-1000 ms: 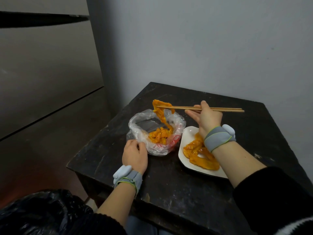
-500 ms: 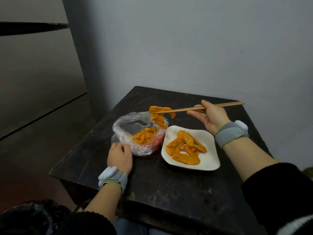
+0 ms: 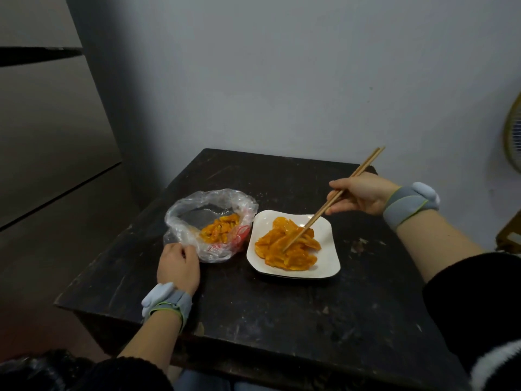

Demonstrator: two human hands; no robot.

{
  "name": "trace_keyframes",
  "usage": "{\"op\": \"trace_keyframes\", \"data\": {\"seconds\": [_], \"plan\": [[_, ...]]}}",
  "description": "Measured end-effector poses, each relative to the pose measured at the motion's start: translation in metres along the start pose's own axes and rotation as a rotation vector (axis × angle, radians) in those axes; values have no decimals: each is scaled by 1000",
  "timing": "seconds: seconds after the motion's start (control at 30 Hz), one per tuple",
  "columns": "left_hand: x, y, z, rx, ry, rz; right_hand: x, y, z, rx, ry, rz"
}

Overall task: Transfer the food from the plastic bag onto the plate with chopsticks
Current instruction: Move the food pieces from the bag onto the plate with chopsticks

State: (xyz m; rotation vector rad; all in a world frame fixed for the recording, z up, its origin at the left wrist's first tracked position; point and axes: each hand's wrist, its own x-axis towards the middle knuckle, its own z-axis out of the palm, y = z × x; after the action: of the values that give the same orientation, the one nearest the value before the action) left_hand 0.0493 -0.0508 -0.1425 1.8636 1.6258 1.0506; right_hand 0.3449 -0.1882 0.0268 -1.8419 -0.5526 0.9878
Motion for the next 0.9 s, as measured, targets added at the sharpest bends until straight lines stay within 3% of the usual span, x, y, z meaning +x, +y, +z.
{"op": "trace_keyframes", "data": {"seconds": [0.17,0.9], "plan": [[0,0,0,2,2,8,0,-2,9,-110,5,12],[-3,5,-4,-32,-5,-1,5,-9,20,-49,10,-100]]}}
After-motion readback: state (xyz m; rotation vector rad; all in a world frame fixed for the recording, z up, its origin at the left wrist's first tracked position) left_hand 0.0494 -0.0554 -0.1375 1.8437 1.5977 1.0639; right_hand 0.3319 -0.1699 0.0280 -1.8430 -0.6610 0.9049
